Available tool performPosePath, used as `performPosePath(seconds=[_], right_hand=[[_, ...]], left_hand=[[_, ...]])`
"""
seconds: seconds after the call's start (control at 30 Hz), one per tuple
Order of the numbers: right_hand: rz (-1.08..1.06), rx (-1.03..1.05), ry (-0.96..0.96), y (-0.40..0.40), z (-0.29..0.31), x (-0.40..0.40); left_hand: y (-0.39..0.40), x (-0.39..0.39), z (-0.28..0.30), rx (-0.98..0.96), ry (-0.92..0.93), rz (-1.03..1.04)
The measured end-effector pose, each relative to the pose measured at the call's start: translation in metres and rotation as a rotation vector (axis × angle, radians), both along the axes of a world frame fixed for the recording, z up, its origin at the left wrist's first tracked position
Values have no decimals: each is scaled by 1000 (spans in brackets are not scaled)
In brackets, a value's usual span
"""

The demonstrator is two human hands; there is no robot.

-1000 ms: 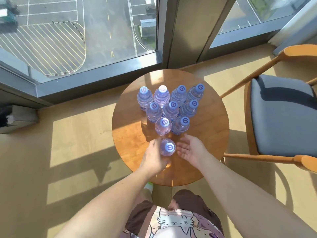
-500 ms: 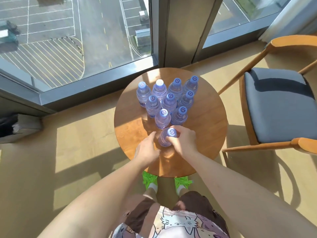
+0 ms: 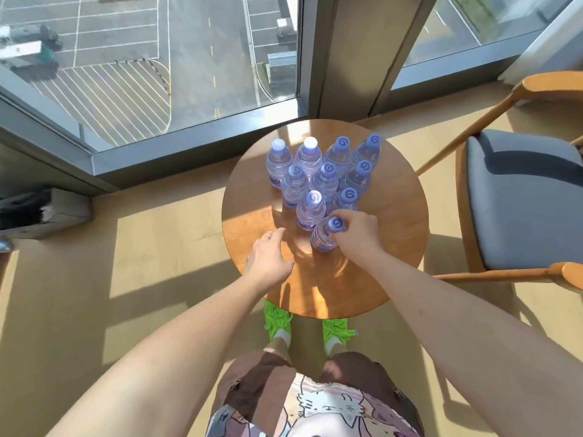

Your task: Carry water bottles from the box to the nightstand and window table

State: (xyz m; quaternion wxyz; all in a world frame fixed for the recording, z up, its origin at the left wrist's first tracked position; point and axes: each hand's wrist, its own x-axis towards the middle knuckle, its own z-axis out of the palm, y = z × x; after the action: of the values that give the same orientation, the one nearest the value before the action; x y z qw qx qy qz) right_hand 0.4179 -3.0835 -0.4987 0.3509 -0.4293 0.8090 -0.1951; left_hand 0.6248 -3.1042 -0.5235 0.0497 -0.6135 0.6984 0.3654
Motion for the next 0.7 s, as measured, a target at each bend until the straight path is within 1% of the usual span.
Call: performPosePath(seconds=[0.13, 0.33, 0.43, 0.6, 0.7], right_hand=[[25, -2, 40, -3, 1, 2], [23, 70, 84, -2, 6, 6], [60, 85, 126, -1, 15, 10], [86, 36, 166, 3, 48, 11], [101, -45, 155, 11, 70, 6]], left_hand=[[-7, 5, -2, -1, 1, -33], [-20, 7, -2, -10, 23, -95], [-23, 7, 3, -35, 38, -117], [-26, 2, 35, -79, 61, -112], [-25, -6, 65, -175, 100, -95]])
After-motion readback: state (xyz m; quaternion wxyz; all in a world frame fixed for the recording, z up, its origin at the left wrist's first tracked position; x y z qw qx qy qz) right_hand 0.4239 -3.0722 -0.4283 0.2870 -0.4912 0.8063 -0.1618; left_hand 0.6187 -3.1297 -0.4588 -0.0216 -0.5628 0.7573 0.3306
